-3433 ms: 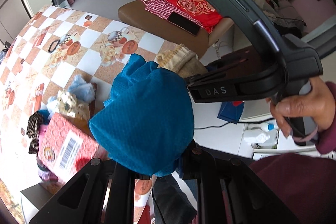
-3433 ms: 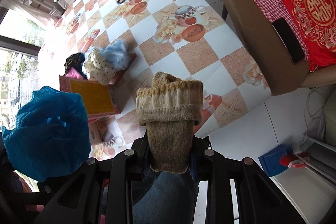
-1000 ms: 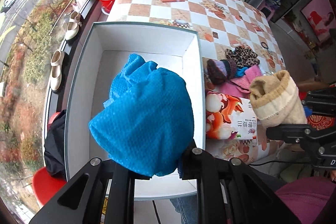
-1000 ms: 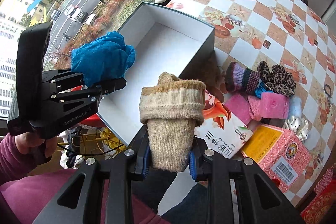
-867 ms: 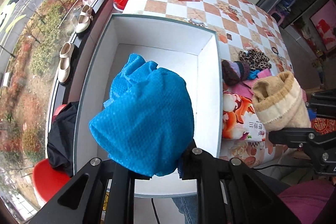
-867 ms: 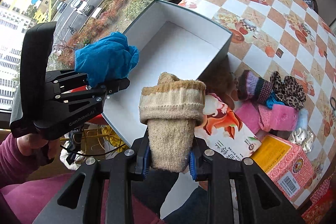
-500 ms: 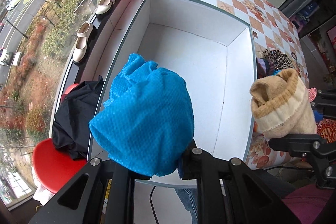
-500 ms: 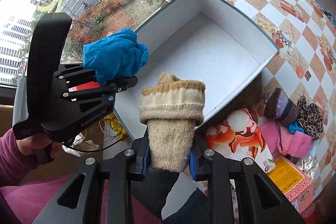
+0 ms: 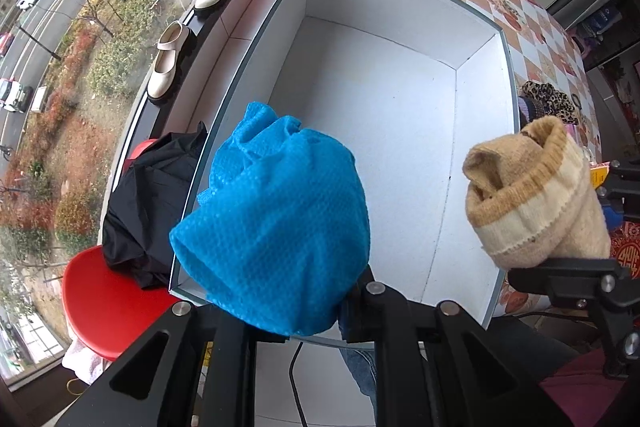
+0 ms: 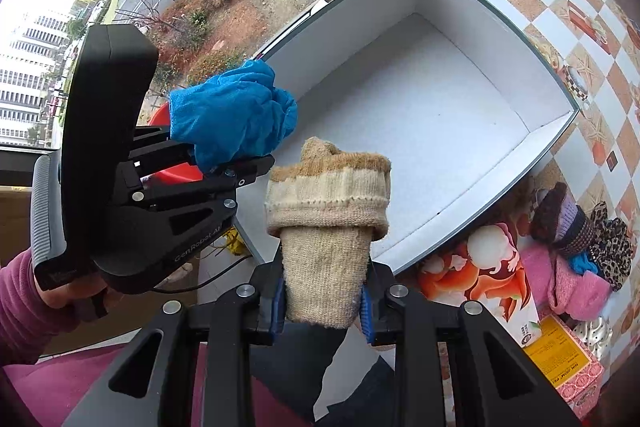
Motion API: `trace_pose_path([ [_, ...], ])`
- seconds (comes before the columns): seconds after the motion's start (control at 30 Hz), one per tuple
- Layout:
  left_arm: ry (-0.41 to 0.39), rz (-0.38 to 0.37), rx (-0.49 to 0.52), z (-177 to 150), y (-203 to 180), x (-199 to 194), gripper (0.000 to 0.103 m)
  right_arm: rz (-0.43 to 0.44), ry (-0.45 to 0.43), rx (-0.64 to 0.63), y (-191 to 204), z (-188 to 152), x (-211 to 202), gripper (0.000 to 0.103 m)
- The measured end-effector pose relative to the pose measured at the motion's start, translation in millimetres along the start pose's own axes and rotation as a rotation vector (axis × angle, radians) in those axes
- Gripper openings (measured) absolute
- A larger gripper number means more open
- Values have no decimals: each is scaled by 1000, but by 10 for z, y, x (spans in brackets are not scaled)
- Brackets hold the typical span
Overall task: Organize soft objects
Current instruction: 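Lower both tools into the white box and open them, releasing cloth and sock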
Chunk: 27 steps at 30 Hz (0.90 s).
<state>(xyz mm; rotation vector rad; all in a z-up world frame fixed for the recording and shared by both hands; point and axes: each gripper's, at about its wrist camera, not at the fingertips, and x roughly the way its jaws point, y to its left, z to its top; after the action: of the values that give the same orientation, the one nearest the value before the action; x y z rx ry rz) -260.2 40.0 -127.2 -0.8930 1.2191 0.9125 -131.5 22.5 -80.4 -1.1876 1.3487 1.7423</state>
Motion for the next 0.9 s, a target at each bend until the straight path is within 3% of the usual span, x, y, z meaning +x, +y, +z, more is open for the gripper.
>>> trace_pose_path([
  [0.9, 31, 4, 23, 4, 25, 135, 18, 1, 23, 11, -6, 60, 49, 30],
])
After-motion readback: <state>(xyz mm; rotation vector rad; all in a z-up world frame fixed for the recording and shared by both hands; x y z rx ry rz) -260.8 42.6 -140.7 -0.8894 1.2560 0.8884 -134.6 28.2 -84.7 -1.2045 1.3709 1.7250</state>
